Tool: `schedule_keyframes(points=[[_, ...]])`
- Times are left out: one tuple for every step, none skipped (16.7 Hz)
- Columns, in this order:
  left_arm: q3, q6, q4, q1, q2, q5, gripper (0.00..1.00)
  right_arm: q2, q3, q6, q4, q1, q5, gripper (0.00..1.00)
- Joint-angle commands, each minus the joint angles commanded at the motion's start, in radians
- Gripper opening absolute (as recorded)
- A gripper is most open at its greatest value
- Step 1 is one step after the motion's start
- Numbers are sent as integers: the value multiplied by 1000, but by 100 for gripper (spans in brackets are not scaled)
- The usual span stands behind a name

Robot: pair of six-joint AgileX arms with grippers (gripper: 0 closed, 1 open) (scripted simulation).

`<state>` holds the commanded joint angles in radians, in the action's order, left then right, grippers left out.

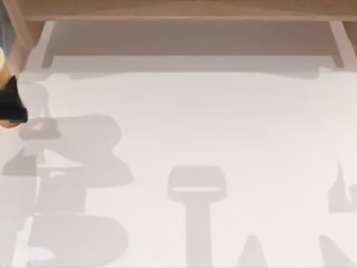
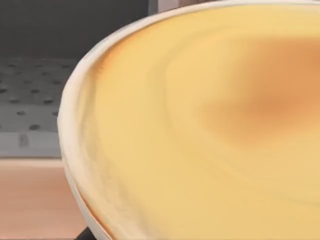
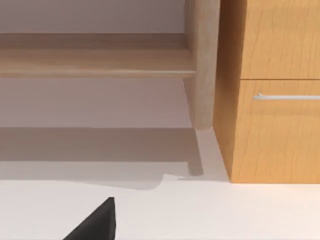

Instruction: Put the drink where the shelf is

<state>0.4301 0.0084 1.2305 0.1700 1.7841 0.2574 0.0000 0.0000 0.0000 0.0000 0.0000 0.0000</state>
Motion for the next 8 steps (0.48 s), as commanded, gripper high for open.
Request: schedule_keyframes(points=[[24,-22,-20,-25,-9,-2,0,0,0,0,0,0,0,100],[49,-46,-43,-54,-17,-4,0,0,0,0,0,0,0,100],[77,-71,-69,-85,-27,-8,0,0,0,0,0,0,0,100],[108,-95,-99,-119,-37,-13,0,0,0,0,0,0,0,100],[142,-118,-133,-153,-46,-21,0,0,0,0,0,0,0,100],[180,-139,-171,-188,-55,-32,0,0,0,0,0,0,0,100],[223,-157,-216,-222,-64,-47,0,0,0,0,0,0,0,100],[271,-172,-265,-256,-71,-66,0,0,0,0,0,0,0,100]])
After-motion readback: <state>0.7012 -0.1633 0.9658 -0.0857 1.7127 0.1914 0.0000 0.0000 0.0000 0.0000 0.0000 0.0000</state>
